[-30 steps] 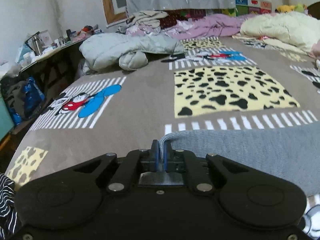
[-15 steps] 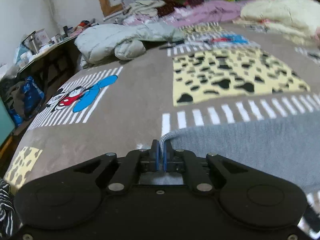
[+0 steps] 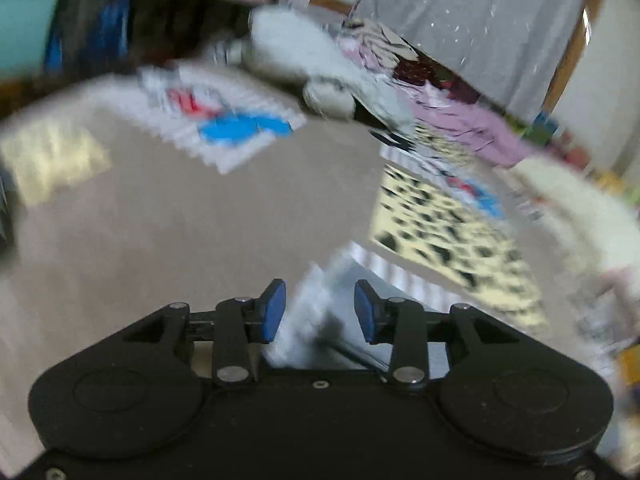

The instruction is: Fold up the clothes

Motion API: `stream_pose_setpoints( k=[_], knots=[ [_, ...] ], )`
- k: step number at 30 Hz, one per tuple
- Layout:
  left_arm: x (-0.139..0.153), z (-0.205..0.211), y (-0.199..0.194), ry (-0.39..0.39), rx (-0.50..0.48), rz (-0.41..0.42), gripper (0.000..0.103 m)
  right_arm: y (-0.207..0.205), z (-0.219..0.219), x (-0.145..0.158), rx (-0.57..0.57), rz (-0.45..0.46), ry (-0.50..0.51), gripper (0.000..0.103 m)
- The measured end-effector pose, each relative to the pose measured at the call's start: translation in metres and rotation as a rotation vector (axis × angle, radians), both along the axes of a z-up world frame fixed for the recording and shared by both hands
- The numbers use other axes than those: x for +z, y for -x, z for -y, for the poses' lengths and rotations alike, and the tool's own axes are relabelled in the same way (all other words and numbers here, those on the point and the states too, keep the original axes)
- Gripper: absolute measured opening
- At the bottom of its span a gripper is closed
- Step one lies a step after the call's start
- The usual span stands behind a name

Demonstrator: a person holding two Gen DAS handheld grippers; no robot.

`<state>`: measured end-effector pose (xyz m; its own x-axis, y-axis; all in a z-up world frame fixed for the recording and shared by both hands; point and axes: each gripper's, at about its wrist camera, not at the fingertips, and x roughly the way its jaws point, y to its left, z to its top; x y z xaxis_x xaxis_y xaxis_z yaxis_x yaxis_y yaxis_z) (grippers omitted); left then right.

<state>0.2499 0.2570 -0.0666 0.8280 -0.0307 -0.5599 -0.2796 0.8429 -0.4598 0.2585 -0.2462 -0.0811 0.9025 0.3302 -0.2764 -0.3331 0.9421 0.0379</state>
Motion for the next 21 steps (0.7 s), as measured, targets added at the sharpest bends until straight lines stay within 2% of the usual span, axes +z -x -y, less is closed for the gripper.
stream_pose_setpoints(
  k=[2, 3, 7, 10, 11, 12, 13, 14, 18, 21],
  knots=[
    [-0.007, 0.001, 0.003, 0.109, -0.019, -0.007, 0.035, 0.0, -0.025, -0.005, 0.08, -0.034, 0.021, 0.054],
    [-0.01, 0.005, 0.002, 0.13, -0.023, -0.015, 0.035, -0.003, -0.036, -0.009, 0.114, -0.06, 0.032, 0.053],
    [-0.018, 0.014, -0.006, 0.159, 0.008, -0.033, 0.035, -0.004, -0.067, -0.019, 0.208, -0.116, 0.088, 0.053],
    [-0.026, 0.014, -0.011, 0.197, 0.042, -0.03, 0.035, -0.006, -0.072, -0.022, 0.225, -0.141, 0.096, 0.053],
    [-0.028, 0.014, -0.013, 0.207, 0.047, -0.019, 0.031, -0.007, -0.072, -0.022, 0.221, -0.151, 0.097, 0.053],
    [-0.029, 0.014, -0.013, 0.212, 0.051, -0.009, 0.025, -0.01, -0.068, -0.023, 0.211, -0.161, 0.082, 0.053],
    [-0.03, 0.015, -0.013, 0.203, 0.053, -0.006, 0.009, -0.012, -0.065, -0.024, 0.2, -0.171, 0.066, 0.053],
    [-0.029, 0.017, -0.013, 0.184, 0.05, 0.001, 0.006, -0.015, -0.061, -0.024, 0.19, -0.179, 0.05, 0.053],
    [-0.015, 0.017, 0.002, 0.133, 0.067, 0.062, 0.006, -0.019, -0.051, -0.026, 0.161, -0.201, 0.002, 0.054],
    [-0.03, 0.016, -0.003, 0.11, 0.062, 0.014, 0.006, -0.023, -0.05, -0.029, 0.158, -0.232, 0.012, 0.054]
  ],
)
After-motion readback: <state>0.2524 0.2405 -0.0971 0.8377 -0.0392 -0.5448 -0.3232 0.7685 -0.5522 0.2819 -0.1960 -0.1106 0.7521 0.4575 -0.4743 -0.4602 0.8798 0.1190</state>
